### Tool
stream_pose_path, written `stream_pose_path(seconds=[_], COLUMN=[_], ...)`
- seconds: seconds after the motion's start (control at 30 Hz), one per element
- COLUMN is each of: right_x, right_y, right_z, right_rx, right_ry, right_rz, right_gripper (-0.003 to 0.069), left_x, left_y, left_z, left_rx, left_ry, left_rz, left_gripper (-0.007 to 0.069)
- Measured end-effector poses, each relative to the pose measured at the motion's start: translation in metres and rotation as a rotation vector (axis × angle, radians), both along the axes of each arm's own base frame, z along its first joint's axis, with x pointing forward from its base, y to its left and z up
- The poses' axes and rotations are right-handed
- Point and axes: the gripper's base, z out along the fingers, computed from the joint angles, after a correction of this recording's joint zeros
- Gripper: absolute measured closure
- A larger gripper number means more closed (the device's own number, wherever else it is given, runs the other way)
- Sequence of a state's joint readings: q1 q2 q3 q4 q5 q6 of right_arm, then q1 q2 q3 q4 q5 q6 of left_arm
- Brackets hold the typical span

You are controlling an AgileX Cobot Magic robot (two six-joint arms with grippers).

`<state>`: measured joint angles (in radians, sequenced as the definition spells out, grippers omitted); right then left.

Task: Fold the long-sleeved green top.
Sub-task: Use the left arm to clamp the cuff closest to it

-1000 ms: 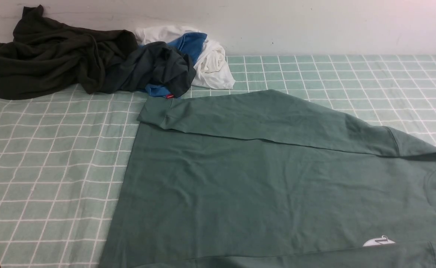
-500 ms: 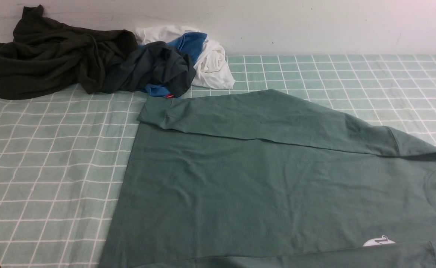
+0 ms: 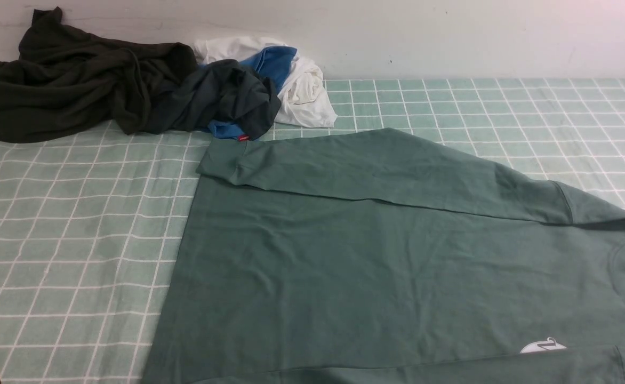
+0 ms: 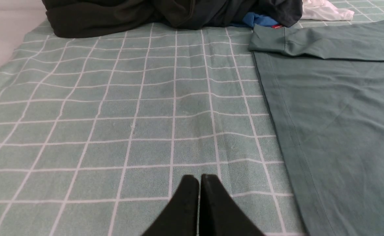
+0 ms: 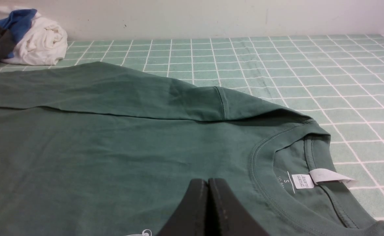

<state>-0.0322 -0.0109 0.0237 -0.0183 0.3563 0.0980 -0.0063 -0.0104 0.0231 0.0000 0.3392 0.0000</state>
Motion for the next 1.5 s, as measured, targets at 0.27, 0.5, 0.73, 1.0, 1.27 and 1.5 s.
stream_pose_path(seconds=[0.27, 0.5, 0.73, 1.0, 1.27, 1.5], right_x=[0.000, 0.000, 0.000, 0.000, 0.000, 0.000], right_y=[0.000, 0.001, 0.001, 0.001, 0.009, 0.016], right_z=[0.000, 0.000, 0.000, 0.000, 0.001, 0.007], right_rx=[0.002, 0.027, 0.034, 0.038, 0.566, 1.025], right_ry=[0.000, -0.001, -0.001, -0.001, -0.011, -0.030], right_rz=[0.000, 0.002, 0.003, 0.002, -0.003, 0.007], right_gripper=[0.0673, 0.0673, 0.0673, 0.0673, 0.0673, 0.0673], left_x=[0.000, 0.000, 0.000, 0.000, -0.001, -0.001], left_y=[0.000, 0.000, 0.000, -0.003, -0.021, -0.024], left_z=[0.000, 0.000, 0.000, 0.000, 0.006, 0.010], left_rx=[0.000, 0.000, 0.010, -0.107, -0.835, -0.942], left_ry=[0.000, 0.000, 0.000, 0.001, 0.028, 0.015], left_rz=[0.000, 0.000, 0.001, -0.008, -0.033, -0.058], left_gripper=[0.0628, 0.0628, 0.0628, 0.0628, 0.0628, 0.0628])
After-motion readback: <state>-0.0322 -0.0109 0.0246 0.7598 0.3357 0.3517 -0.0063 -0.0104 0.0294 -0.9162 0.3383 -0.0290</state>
